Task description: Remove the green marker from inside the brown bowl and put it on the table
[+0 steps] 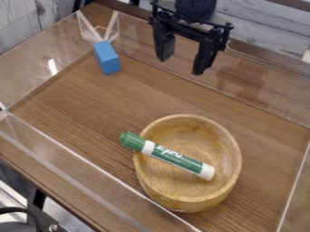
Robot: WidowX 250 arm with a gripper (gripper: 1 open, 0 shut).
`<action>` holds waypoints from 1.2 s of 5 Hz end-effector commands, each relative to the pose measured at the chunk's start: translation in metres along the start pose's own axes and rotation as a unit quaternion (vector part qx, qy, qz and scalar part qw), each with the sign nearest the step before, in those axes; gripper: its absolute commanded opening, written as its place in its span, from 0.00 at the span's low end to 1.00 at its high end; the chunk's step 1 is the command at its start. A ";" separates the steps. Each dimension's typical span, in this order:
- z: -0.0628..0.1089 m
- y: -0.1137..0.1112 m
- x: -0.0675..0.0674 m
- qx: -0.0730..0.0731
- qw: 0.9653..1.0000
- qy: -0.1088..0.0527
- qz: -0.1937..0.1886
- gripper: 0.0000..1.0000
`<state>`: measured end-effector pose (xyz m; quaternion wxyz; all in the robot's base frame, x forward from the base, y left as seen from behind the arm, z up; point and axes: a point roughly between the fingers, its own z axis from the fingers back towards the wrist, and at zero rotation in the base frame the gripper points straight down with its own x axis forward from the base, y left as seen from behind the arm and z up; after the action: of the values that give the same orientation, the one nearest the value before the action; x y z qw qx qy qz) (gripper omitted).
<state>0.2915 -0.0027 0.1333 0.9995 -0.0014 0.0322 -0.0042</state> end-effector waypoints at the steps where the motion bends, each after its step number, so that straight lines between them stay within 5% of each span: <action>1: 0.001 0.002 0.011 -0.009 1.000 -0.008 -0.002 1.00; 3: 0.012 0.011 0.027 -0.029 0.999 -0.025 -0.011 1.00; 6: 0.019 0.007 0.022 -0.049 0.998 -0.034 -0.027 1.00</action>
<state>0.3115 -0.0002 0.1287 0.9975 -0.0550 0.0357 -0.0272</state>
